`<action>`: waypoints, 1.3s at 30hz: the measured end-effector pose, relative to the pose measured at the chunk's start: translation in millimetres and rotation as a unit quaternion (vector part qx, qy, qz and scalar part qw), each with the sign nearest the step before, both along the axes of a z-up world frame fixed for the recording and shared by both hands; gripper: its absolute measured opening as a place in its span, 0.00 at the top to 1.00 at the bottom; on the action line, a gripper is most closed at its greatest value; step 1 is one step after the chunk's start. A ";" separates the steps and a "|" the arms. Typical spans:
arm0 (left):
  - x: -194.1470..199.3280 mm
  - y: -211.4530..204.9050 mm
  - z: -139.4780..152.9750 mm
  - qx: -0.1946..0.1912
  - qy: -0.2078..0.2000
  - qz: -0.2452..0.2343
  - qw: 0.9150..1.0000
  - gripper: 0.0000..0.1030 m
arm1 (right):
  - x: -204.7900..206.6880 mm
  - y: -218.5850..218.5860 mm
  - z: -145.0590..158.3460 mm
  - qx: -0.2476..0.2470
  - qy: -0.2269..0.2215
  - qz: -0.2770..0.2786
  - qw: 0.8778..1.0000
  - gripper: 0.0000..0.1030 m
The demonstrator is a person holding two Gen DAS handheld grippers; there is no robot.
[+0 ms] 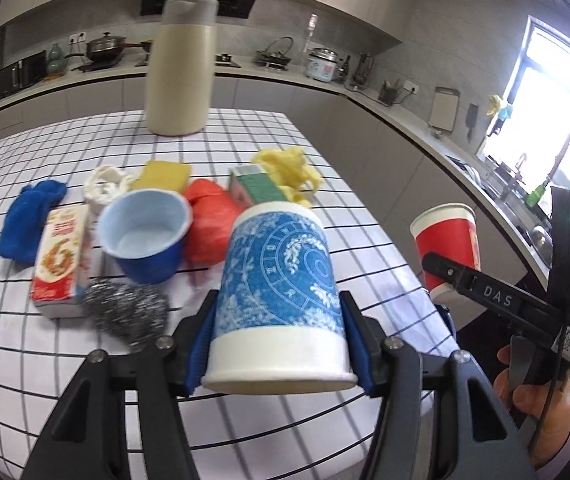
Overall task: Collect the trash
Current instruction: 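Carry both cups over the black bin and open both tools to drop them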
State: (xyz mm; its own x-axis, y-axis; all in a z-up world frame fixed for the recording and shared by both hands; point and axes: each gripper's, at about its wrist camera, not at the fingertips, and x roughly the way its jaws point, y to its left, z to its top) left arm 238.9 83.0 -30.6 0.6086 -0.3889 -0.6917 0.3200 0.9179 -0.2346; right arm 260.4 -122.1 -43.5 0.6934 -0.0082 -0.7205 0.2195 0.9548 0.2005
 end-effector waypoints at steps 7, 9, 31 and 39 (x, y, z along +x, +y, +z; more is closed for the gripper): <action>-1.4 -76.9 -1.3 0.000 0.003 -0.031 1.000 0.43 | -22.8 -74.9 -2.6 0.010 -0.003 -0.039 0.999 0.41; -3.3 -108.0 -5.2 -0.001 0.012 -0.039 0.999 0.43 | -29.4 -102.6 -5.6 0.011 -0.001 -0.045 0.999 0.41; -6.1 -319.1 -103.8 0.030 0.109 -0.068 0.991 0.43 | -39.9 -338.0 -121.4 0.042 0.117 -0.028 0.992 0.41; 4.5 -325.6 -129.3 0.049 0.142 -0.054 0.987 0.39 | -23.6 -343.3 -156.9 0.063 0.146 -0.001 0.987 0.41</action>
